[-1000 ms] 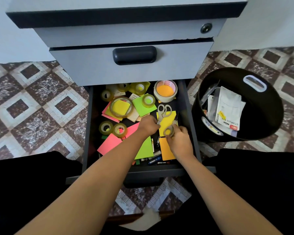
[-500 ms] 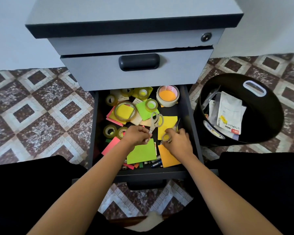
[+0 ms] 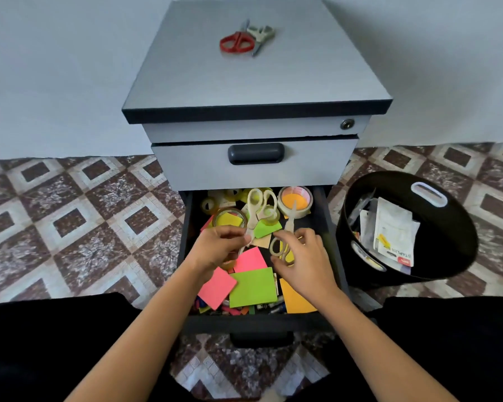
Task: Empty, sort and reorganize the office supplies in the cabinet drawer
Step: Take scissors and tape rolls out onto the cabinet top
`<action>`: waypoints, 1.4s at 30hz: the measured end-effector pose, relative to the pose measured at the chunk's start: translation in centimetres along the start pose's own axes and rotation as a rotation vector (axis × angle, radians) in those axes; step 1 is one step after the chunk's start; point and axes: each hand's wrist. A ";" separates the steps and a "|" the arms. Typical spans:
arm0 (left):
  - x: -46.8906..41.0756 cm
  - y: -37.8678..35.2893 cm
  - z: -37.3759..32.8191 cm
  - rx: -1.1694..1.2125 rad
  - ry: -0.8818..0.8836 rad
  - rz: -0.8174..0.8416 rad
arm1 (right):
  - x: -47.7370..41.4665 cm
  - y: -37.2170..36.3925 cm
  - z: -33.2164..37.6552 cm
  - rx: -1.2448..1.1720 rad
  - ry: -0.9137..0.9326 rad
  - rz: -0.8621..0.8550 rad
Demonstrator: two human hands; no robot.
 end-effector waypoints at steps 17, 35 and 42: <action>6.9 2.1 -15.6 0.076 -0.400 -0.117 | -10.9 13.9 5.2 0.116 0.373 -0.306; -2.2 5.3 -30.6 0.093 -0.281 -0.404 | -28.1 17.6 1.6 0.183 0.063 -0.009; -6.8 6.8 -32.7 -0.157 -0.279 -0.560 | -31.8 17.0 -0.1 0.234 0.058 0.026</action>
Point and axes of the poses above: each hand's wrist, its own x-axis away from the middle knuckle, its own y-axis out of the back of the hand, z = x × y, and after that the axes turned 15 degrees about y, right-handed
